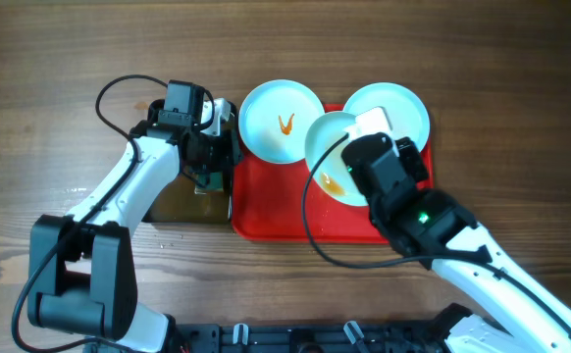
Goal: Clean dirty plates on tray and stack at the side
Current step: 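Lift the cleaned plate and place it on the table right of the tray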
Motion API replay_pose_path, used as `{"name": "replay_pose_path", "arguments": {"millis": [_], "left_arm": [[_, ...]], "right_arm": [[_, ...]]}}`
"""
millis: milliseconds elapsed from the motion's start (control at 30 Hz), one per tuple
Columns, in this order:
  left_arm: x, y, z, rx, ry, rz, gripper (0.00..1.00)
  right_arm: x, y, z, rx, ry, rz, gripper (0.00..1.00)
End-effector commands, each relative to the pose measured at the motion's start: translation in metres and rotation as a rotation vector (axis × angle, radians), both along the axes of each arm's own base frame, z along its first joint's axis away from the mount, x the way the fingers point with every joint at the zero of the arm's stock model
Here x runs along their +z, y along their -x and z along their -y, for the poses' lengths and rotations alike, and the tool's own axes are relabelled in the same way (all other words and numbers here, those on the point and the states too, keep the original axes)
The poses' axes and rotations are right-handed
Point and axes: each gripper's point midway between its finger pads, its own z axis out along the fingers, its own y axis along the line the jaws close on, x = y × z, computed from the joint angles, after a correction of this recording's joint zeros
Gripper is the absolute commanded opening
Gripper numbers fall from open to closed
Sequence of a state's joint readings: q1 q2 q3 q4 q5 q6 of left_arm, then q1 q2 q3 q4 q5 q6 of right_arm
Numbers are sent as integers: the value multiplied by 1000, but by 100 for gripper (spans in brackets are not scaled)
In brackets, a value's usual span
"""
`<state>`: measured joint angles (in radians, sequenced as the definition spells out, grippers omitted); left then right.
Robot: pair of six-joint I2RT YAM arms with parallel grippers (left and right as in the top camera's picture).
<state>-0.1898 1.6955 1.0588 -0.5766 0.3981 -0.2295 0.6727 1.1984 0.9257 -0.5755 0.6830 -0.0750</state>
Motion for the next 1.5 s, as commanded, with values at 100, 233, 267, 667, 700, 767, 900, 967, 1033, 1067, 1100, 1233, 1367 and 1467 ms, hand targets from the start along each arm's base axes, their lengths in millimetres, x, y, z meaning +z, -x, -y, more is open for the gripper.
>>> {"name": "replay_pose_path", "arguments": {"millis": [100, 233, 267, 667, 700, 767, 900, 967, 1033, 1067, 1100, 1233, 1367, 1467], "left_arm": [[10, -3, 3, -8, 7, 31, 8], [10, -3, 3, -8, 7, 31, 8], [10, -3, 3, -8, 7, 31, 8], [10, -3, 3, -8, 7, 30, 8], [10, -2, 3, -8, 6, 28, 8], [10, -2, 3, -8, 6, 26, 8], [10, -2, 3, -8, 6, 26, 8], [10, -2, 3, -8, 6, 26, 8], [10, -2, 3, -8, 6, 26, 8], [10, -2, 3, -8, 6, 26, 8], [10, -2, 3, -8, 6, 26, 8], [10, -2, 3, -8, 6, 27, 8], [10, -2, 3, -8, 5, 27, 8], [10, -2, 2, -6, 0, 28, 8]], "right_arm": [[42, -13, -11, 111, 211, 134, 4], [48, -21, -17, 221, 400, 133, 4], [46, -22, -18, 239, 438, 123, 4], [26, -35, -14, 25, 61, 150, 4], [16, -35, -9, -27, -54, 117, 4], [-5, -35, 17, -205, -268, 53, 4], [-32, -35, 75, -497, -562, -46, 4], [-41, -34, 103, -604, -685, -83, 4], [-50, -30, 137, -728, -798, -106, 4], [-53, -28, 150, -765, -827, -112, 4], [-59, -25, 168, -819, -863, -120, 4], [-87, -6, 228, -1025, -923, -147, 4], [-120, 8, 256, -1147, -939, -211, 4], [-137, 10, 261, -1179, -940, -250, 4]]}}
